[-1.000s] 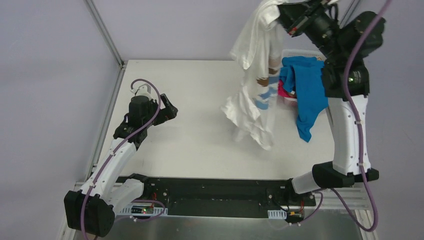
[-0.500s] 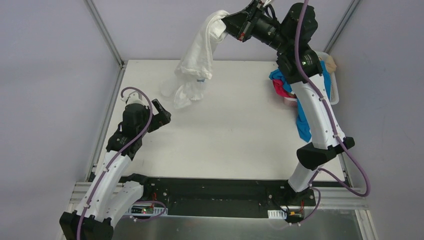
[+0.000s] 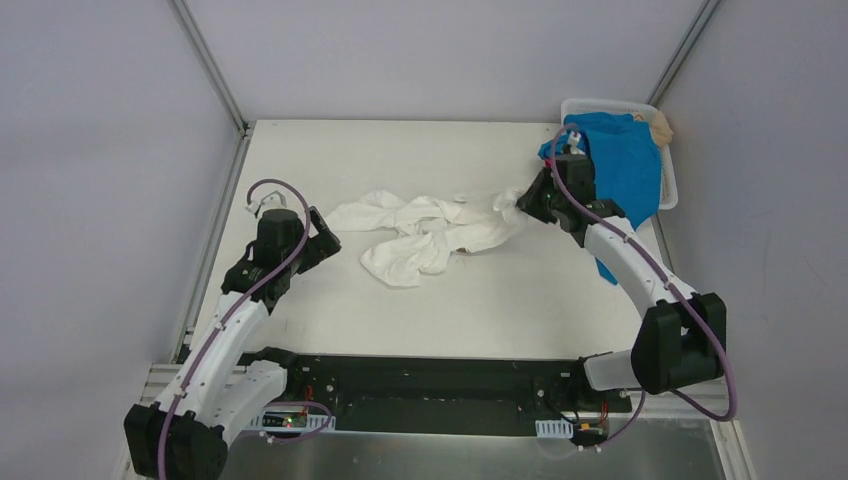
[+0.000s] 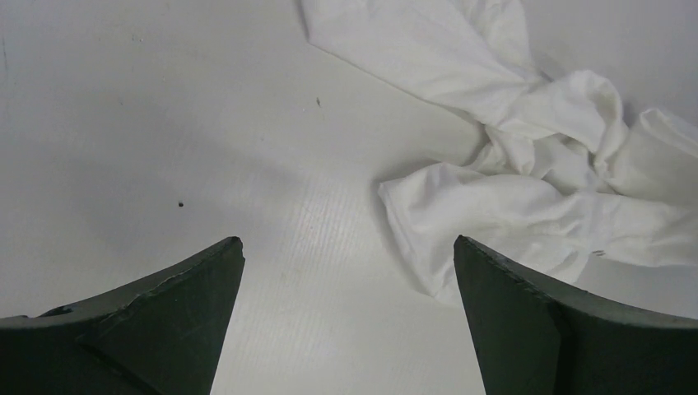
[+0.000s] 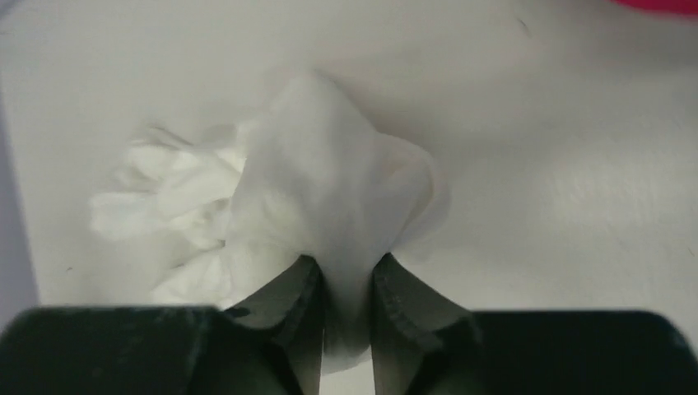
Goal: Fold and stack the t-shirts
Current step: Move the tshirt to the center of the board, then flatten out the tshirt
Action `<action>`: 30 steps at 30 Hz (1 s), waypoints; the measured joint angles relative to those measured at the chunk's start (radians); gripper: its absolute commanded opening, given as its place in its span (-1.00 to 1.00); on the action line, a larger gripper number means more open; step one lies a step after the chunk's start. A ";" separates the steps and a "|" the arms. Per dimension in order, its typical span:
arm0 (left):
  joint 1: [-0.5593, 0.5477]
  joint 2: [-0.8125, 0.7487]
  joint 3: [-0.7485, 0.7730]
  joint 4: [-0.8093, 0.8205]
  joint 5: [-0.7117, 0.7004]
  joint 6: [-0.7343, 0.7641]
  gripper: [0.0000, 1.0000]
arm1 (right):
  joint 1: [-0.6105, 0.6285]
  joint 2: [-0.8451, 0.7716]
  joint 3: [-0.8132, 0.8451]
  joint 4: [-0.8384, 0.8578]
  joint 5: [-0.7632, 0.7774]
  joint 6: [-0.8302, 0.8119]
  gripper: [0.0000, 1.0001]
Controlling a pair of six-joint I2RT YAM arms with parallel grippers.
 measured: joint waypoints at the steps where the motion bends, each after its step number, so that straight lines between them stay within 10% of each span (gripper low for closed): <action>1: 0.000 0.019 0.000 0.000 -0.003 -0.003 0.99 | -0.011 -0.001 -0.051 -0.007 0.029 0.002 0.08; 6: 0.001 0.173 0.011 -0.002 -0.011 -0.026 0.99 | -0.077 0.003 -0.187 -0.105 0.133 -0.007 0.98; 21: 0.184 0.785 0.344 0.100 0.094 -0.050 0.97 | 0.068 -0.051 -0.092 -0.086 0.239 -0.235 0.99; 30: 0.191 1.040 0.521 0.126 0.220 -0.049 0.16 | 0.066 0.372 0.206 -0.069 0.206 -0.380 0.99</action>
